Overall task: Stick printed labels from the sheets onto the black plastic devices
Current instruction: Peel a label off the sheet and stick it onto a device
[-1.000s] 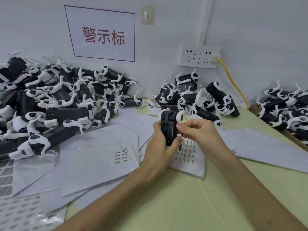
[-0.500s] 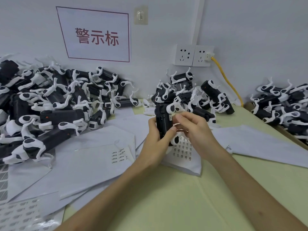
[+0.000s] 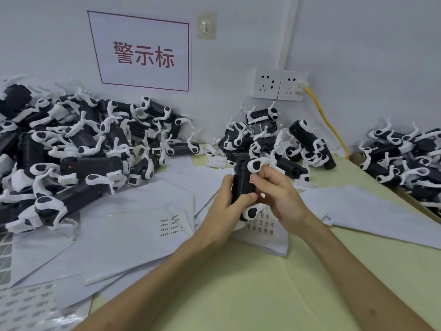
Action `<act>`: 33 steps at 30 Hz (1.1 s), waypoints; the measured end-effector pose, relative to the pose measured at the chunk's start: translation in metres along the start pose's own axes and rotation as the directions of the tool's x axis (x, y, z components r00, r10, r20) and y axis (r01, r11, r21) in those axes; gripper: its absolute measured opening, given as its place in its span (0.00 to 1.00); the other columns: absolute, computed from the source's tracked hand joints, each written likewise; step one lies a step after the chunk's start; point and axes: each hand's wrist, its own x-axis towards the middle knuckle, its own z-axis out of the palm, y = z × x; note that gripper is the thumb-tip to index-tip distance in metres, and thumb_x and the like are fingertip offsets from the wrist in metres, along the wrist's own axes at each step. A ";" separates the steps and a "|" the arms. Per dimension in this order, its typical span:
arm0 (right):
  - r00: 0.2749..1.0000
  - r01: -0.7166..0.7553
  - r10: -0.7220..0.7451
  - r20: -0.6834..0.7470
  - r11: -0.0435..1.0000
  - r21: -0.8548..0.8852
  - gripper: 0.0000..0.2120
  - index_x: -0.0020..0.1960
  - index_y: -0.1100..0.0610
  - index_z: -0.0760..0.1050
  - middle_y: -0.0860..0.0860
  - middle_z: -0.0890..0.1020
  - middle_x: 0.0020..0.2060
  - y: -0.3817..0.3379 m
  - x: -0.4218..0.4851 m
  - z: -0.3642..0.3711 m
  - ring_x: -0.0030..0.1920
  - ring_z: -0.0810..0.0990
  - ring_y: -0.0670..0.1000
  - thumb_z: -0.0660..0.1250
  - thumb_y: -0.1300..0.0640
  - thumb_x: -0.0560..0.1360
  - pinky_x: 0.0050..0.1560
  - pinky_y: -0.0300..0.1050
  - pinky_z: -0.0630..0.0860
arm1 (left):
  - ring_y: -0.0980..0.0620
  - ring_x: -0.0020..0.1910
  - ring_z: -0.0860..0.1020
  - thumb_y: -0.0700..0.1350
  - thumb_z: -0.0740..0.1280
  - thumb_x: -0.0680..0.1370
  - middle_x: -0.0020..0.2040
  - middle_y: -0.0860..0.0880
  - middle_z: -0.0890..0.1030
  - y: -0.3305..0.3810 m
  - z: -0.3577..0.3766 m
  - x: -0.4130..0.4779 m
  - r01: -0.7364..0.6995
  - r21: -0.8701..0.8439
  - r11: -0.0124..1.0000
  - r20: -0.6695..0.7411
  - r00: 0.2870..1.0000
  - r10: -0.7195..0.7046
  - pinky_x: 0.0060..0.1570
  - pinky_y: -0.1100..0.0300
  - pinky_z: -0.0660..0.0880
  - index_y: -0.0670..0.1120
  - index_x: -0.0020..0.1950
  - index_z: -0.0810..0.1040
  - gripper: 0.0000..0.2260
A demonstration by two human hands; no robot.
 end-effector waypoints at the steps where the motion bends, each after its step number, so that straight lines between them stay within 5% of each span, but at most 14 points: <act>1: 1.000 -0.002 0.002 -0.002 1.000 0.000 0.13 0.38 0.59 0.69 0.53 0.70 0.34 0.001 0.001 0.000 0.36 0.71 0.50 0.66 0.57 0.80 0.38 0.40 0.71 | 0.65 0.43 0.78 0.52 0.66 0.74 0.39 0.66 0.79 0.001 0.000 0.000 0.004 0.004 1.000 -0.004 1.000 -0.004 0.44 0.71 0.73 0.47 0.58 0.71 0.16; 4: 1.000 -0.001 0.001 0.007 1.000 0.011 0.16 0.36 0.55 0.70 0.48 0.70 0.32 0.001 0.001 0.001 0.36 0.71 0.49 0.63 0.57 0.82 0.42 0.45 0.72 | 0.66 0.43 0.78 0.53 0.65 0.74 0.39 0.67 0.79 0.002 -0.001 0.001 -0.001 0.034 0.999 -0.016 1.000 0.001 0.43 0.72 0.72 0.48 0.59 0.71 0.17; 8: 0.999 0.033 -0.033 0.004 0.999 0.012 0.22 0.48 0.71 0.69 0.60 0.76 0.41 0.001 -0.001 0.004 0.43 0.78 0.59 0.69 0.50 0.76 0.48 0.54 0.77 | 0.63 0.44 0.79 0.52 0.65 0.74 0.46 0.58 0.80 0.005 0.000 -0.002 -0.020 0.077 0.997 -0.003 1.000 0.020 0.42 0.68 0.75 0.47 0.61 0.70 0.18; 11: 0.999 0.048 -0.048 -0.013 0.999 -0.005 0.21 0.46 0.68 0.70 0.60 0.78 0.41 0.001 -0.001 0.003 0.42 0.81 0.55 0.70 0.49 0.76 0.43 0.49 0.81 | 0.61 0.45 0.80 0.51 0.66 0.74 0.49 0.52 0.79 0.006 -0.001 -0.003 -0.017 0.065 0.998 0.011 1.000 0.017 0.41 0.67 0.77 0.46 0.62 0.69 0.19; 20: 1.000 -0.023 0.024 0.010 0.999 -0.041 0.17 0.47 0.61 0.73 0.54 0.80 0.38 0.001 -0.001 0.001 0.44 0.79 0.58 0.68 0.47 0.76 0.52 0.60 0.76 | 0.59 0.42 0.80 0.52 0.67 0.73 0.45 0.54 0.80 0.005 -0.005 -0.002 0.023 0.034 0.999 0.038 0.999 -0.025 0.40 0.66 0.77 0.46 0.61 0.69 0.19; 25: 1.000 -0.007 0.008 0.003 0.996 -0.086 0.20 0.49 0.68 0.71 0.58 0.76 0.41 -0.004 -0.003 0.003 0.44 0.75 0.58 0.66 0.48 0.78 0.51 0.60 0.71 | 0.60 0.42 0.80 0.51 0.67 0.74 0.40 0.62 0.81 0.003 -0.007 0.001 0.068 -0.018 0.997 0.051 0.996 -0.067 0.37 0.63 0.75 0.49 0.58 0.70 0.15; 28: 1.000 0.019 -0.021 -0.017 0.993 -0.115 0.12 0.46 0.61 0.73 0.57 0.75 0.37 -0.004 -0.002 0.005 0.39 0.74 0.57 0.63 0.53 0.83 0.47 0.58 0.72 | 0.55 0.44 0.81 0.50 0.68 0.74 0.42 0.59 0.82 0.004 -0.007 0.002 0.083 -0.085 0.993 0.040 0.996 -0.080 0.39 0.60 0.75 0.49 0.59 0.72 0.15; 33: 0.996 0.067 -0.073 -0.047 0.992 -0.109 0.15 0.45 0.63 0.69 0.54 0.73 0.35 -0.004 0.002 0.009 0.37 0.74 0.54 0.61 0.53 0.84 0.42 0.50 0.75 | 0.45 0.45 0.83 0.47 0.67 0.74 0.47 0.47 0.84 0.013 -0.009 0.003 0.060 -0.218 0.974 0.015 0.998 -0.058 0.37 0.53 0.79 0.45 0.64 0.75 0.19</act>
